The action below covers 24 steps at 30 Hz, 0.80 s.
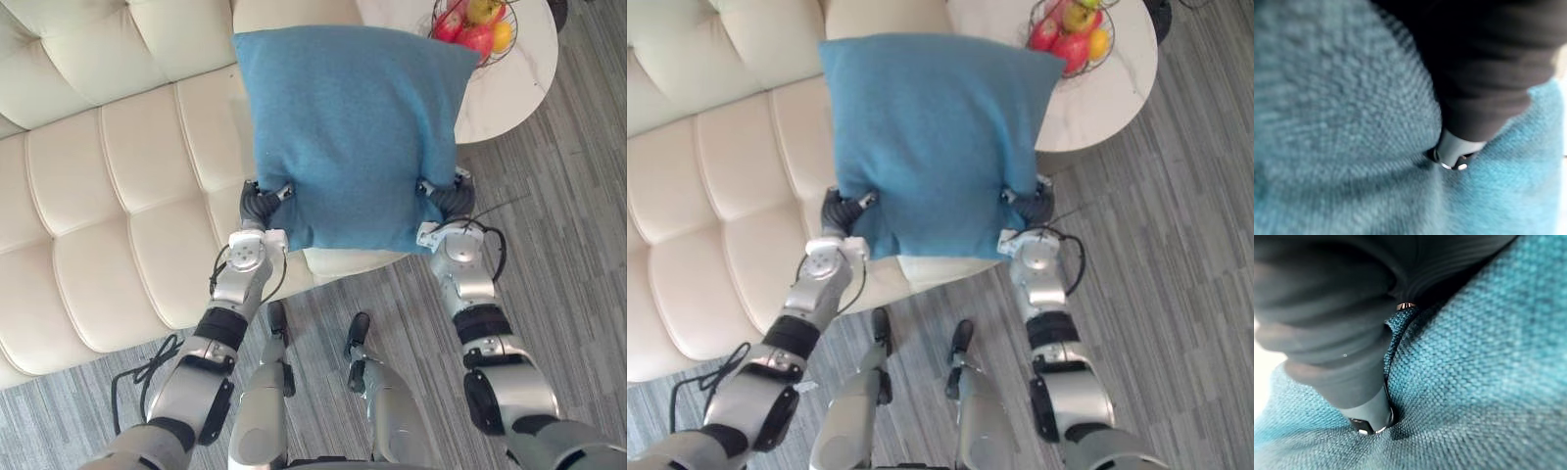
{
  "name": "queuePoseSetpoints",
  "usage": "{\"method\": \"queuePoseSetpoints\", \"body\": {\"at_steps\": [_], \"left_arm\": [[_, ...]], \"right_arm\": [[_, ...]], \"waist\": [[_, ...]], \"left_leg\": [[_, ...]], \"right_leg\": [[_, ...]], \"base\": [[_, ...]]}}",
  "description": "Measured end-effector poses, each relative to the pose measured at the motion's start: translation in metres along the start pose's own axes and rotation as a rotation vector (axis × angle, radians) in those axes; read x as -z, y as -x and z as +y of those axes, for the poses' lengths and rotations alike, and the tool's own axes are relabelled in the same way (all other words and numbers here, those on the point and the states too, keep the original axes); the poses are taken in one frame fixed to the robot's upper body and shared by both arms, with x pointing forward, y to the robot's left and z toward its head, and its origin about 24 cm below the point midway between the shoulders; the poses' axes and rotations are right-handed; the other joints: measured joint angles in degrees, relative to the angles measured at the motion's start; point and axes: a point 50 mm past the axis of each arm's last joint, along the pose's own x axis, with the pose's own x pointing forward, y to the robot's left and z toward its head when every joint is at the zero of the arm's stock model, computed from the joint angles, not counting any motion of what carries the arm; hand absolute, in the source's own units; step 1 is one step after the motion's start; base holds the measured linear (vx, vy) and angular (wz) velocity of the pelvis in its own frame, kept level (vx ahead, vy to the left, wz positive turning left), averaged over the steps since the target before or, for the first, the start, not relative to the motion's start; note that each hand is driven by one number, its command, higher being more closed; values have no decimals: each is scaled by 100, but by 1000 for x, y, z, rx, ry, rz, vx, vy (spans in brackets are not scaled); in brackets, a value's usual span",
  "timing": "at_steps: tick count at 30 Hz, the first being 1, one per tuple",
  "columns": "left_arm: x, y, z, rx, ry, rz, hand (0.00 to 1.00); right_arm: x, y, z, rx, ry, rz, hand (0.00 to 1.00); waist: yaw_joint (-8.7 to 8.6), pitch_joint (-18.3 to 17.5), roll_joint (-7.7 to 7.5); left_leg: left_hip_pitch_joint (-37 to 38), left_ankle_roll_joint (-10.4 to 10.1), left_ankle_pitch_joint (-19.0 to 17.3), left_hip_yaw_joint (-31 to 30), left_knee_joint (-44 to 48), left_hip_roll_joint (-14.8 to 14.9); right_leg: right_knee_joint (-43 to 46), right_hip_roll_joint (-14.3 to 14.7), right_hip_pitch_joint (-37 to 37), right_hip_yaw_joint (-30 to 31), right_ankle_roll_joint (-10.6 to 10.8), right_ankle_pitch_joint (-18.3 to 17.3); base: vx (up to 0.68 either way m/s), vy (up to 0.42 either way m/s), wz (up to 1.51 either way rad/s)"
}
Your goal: Pick up cushions and gather them together orderly.
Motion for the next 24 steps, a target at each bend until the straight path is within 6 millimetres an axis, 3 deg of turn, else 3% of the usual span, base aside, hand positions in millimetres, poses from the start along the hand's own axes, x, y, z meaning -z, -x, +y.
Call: {"method": "queuePoseSetpoints", "body": {"at_steps": [2, 6, 10, 13, 17, 24], "left_arm": [[12, 22, 3, 9, 16, 24, 100], [27, 53, 14, 0, 39, 65, 100], [41, 87, 28, -34, 57, 120, 100], [40, 111, 36, -57, 84, 127, 100], [36, 128, 42, -86, 109, 120, 100], [35, 150, 58, -170, 123, 114, 100]], "right_arm": [[18, 20, -7, -10, 19, 37, 100], [37, 47, -9, -48, 13, 90, 100], [57, 80, -9, -117, 23, 162, 100], [60, 95, -7, -149, 21, 170, 100], [55, 104, -2, -192, 15, 152, 100], [42, 112, 13, -267, -4, 95, 100]], "waist": [[-12, -64, 99], [-27, -97, 104], [-39, -666, 121], [-24, -964, 203], [-24, -1219, 317], [57, -1645, 295]], "left_leg": [[232, -2, -2, -2, -149, -4], [595, -3, -4, -1, -148, -63], [844, -1, -5, -15, -149, -67], [1076, -72, -92, -71, -151, -62], [1235, -102, -249, -189, -154, 10], [1351, -102, -255, -469, -153, -4]], "right_leg": [[-171, 45, 258, -39, 4, 3], [-407, 54, 759, -70, 15, 10], [-670, 76, 1176, -121, 28, 23], [-764, 110, 1444, -138, 28, 22], [-832, 201, 1647, -187, 32, 25], [-912, 238, 1936, -414, 47, 56]], "base": [[103, 0, 9], [86, 10, 9], [63, -12, 9], [17, -1, 0], [-35, 2, 6], [-50, 6, 17]]}}
